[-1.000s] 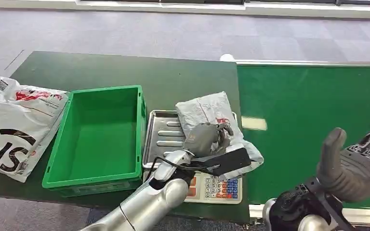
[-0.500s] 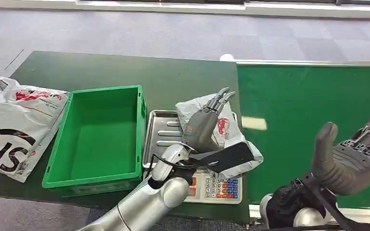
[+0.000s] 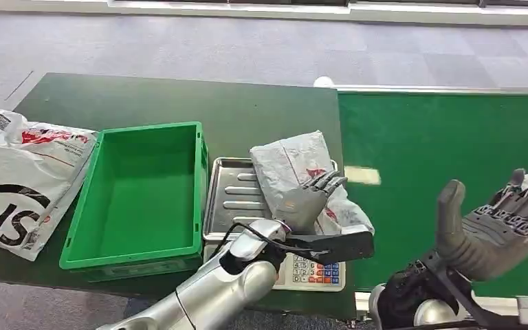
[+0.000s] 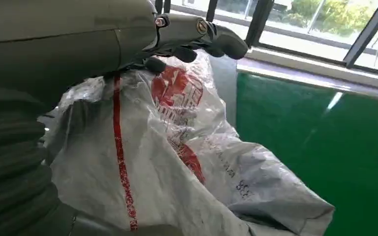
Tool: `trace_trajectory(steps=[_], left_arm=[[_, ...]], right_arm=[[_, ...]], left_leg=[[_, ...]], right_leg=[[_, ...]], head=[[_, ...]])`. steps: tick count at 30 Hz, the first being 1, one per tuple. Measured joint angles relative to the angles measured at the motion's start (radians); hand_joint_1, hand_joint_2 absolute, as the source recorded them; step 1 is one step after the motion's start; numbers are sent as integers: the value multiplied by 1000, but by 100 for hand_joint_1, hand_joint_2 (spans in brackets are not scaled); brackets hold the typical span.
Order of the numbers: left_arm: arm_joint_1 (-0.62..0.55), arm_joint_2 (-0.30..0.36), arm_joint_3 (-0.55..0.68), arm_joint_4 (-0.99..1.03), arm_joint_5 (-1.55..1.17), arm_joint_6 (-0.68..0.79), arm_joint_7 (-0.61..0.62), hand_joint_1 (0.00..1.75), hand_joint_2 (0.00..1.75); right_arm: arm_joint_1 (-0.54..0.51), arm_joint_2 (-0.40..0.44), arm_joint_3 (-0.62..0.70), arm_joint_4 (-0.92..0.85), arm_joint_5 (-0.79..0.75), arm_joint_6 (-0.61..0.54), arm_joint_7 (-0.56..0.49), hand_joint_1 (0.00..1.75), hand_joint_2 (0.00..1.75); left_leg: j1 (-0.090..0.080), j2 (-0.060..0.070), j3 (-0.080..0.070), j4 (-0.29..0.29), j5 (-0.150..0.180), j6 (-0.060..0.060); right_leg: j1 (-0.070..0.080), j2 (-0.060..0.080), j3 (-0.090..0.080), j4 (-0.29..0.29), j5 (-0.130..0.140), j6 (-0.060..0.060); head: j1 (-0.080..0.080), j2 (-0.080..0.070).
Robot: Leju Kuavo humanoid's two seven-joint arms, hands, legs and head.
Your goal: Moved the parcel from conveyor to table for the left to box.
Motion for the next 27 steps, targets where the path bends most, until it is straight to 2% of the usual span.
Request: trace_trajectory(steps=[10,11,12,16,27], left_arm=[[-40,0,-66,103,-23,-28,50,2,175],[-40,0,-67,108,-23,-28,51,164,175],[-41,0,-68,111,-23,-28,51,175,175],[-50,0,-85,130,-69,-22,87,175,175],[-65,1,-74,194,-277,15,150,175,175]], right_arm=[[44,-10,0,0,7,0,5,0,175],[46,-10,0,0,7,0,5,0,175],[46,-11,0,0,7,0,5,0,175],[50,-11,0,0,21,5,15,0,175],[104,5,-1,-8,79,118,43,0,175]], left_leg=[[0,0,0,0,0,0],[0,0,0,0,0,0],[0,0,0,0,0,0],[0,0,0,0,0,0],[0,0,1,0,0,0]], right_leg=[[0,0,0,0,0,0],[0,0,0,0,0,0],[0,0,0,0,0,0],[0,0,1,0,0,0],[0,0,1,0,0,0]], head=[[0,0],[0,0],[0,0],[0,0],[0,0]])
